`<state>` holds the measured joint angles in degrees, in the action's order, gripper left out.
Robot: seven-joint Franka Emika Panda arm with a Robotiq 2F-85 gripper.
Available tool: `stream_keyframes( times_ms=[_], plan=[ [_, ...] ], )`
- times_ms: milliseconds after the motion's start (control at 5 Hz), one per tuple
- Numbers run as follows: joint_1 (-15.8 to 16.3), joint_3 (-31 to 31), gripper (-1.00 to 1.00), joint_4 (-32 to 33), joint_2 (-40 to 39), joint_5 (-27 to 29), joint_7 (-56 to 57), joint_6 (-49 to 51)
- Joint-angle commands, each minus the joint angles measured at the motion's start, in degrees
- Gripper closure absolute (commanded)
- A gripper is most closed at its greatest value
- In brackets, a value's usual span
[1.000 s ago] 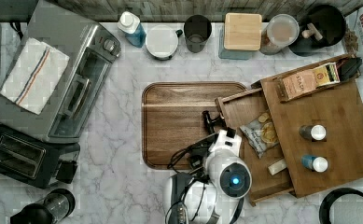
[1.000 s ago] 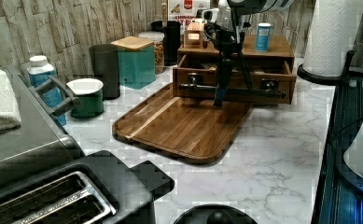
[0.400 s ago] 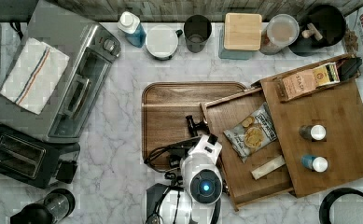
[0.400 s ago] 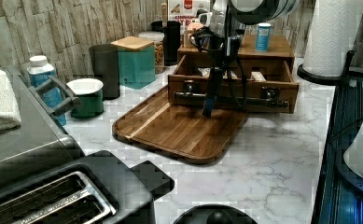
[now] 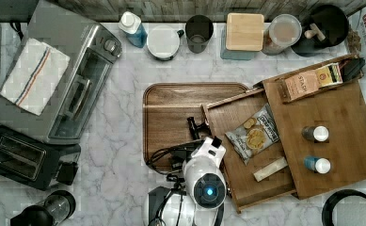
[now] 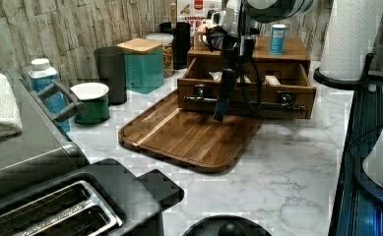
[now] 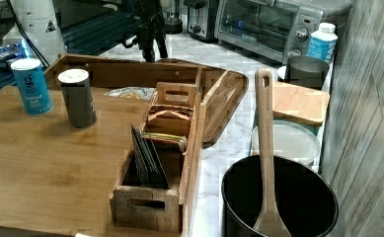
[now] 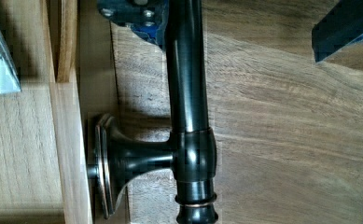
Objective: Open the drawer.
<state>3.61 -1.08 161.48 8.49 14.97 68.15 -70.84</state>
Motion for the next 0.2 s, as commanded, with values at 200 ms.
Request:
stream_keyframes(
  times_ms=[200],
  plan=[
    [8.63, 7.59, -1.00, 7.78, 6.04, 0.59, -3.14, 1.31]
  ],
)
